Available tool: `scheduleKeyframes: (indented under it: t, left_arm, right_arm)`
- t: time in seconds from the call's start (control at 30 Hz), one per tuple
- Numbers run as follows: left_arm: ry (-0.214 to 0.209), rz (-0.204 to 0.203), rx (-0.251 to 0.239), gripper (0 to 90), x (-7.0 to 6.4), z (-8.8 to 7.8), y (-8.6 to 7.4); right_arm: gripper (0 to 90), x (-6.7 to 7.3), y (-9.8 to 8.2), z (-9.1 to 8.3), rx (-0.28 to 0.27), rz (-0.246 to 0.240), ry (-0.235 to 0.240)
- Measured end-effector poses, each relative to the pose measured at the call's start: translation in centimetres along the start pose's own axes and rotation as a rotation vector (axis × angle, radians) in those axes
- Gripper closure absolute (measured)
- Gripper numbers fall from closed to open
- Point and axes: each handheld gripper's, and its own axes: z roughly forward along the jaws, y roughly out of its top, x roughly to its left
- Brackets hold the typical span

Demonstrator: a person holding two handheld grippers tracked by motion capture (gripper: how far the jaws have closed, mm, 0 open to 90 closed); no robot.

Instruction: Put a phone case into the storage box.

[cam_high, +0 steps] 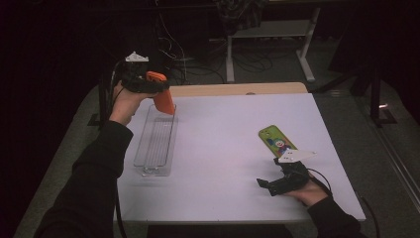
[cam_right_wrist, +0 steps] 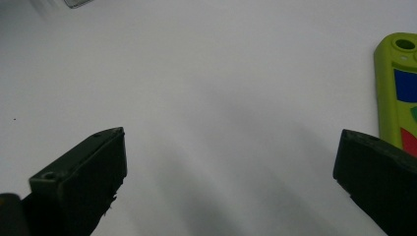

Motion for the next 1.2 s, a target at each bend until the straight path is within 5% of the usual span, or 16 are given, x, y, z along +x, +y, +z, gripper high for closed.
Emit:
scheduleKeyframes:
  t: [0.43,1.0,1.2]
  left_arm:
    - [0.113,-0.062,0.075,15.6,0.9,3.9,-1.8]
    - [0.15,-0.097,0.128,14.8,1.5,6.2,-4.2]
    - [0.159,-0.074,0.153,14.5,1.3,6.6,-4.6]
  right_arm:
    - [0.0,0.0,0.1,-0.2,-0.004,0.004,0.009]
    - [0.0,0.1,0.1,-0.2,-0.008,0.006,0.012]
    - [0.0,0.1,0.1,-0.2,-0.008,0.006,0.01]
